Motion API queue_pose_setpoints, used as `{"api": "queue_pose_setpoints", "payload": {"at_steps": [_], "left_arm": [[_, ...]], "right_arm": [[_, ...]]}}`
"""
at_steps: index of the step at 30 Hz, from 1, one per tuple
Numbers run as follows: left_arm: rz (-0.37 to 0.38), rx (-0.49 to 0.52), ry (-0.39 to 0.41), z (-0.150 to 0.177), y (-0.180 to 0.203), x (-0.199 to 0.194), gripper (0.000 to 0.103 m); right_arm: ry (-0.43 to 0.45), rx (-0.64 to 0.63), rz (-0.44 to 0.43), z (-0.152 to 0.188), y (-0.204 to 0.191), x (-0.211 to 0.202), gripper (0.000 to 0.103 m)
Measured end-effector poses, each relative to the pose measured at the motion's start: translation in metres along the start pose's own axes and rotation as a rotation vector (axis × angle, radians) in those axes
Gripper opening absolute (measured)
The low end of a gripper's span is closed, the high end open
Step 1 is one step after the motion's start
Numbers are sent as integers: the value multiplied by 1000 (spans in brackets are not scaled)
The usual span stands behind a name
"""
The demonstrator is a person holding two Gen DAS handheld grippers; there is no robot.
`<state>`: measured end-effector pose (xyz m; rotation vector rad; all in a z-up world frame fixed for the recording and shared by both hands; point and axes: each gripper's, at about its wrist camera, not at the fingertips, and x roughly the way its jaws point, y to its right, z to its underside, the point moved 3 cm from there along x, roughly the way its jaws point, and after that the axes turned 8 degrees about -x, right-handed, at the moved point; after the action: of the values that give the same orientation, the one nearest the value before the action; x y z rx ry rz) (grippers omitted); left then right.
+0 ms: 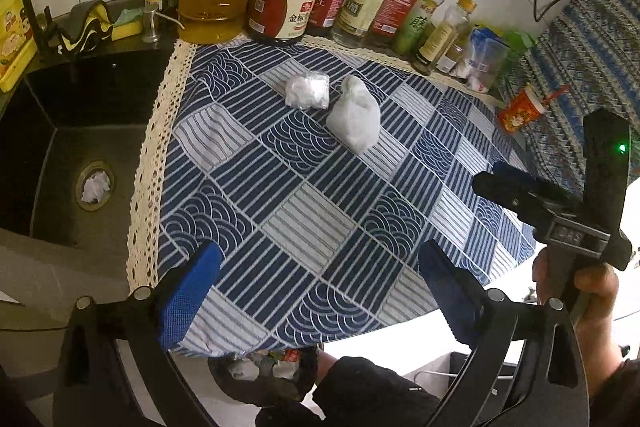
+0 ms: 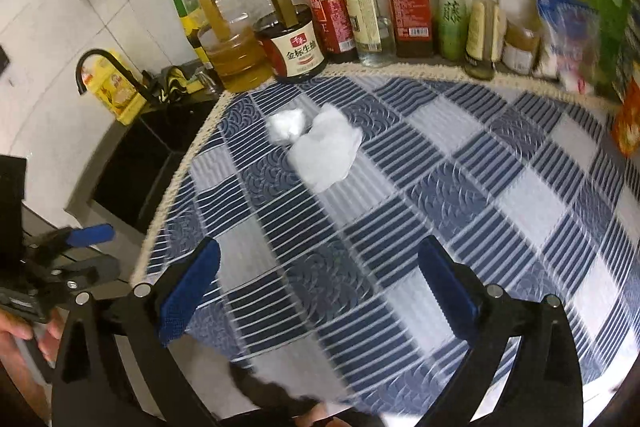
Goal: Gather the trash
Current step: 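Raise both grippers back toward the white tissues on the counter, then grasp the crumpled white tissue with right gripper while left grasps the small tissue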
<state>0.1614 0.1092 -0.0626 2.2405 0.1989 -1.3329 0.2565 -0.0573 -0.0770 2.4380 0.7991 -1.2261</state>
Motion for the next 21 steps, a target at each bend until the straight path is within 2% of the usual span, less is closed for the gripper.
{"api": "queue_pose_setpoints", "payload": {"at_steps": [5,8,14,21], "left_arm": [[-31,-10,7,-12,5,6,96],[-48,-32,9,-17,5,9,96],[-83,-83,-2,-23,0,21,96],[-113,-135,-9,-25,-2,30,96]], "right_arm": [[-18,-92,-28,-15,15,27,98],[-59,-113,-87,-23,23,47,98],[-84,-242,-80,-43,18,77,97],[-149,-359,-114,-63,9,121,79]]}}
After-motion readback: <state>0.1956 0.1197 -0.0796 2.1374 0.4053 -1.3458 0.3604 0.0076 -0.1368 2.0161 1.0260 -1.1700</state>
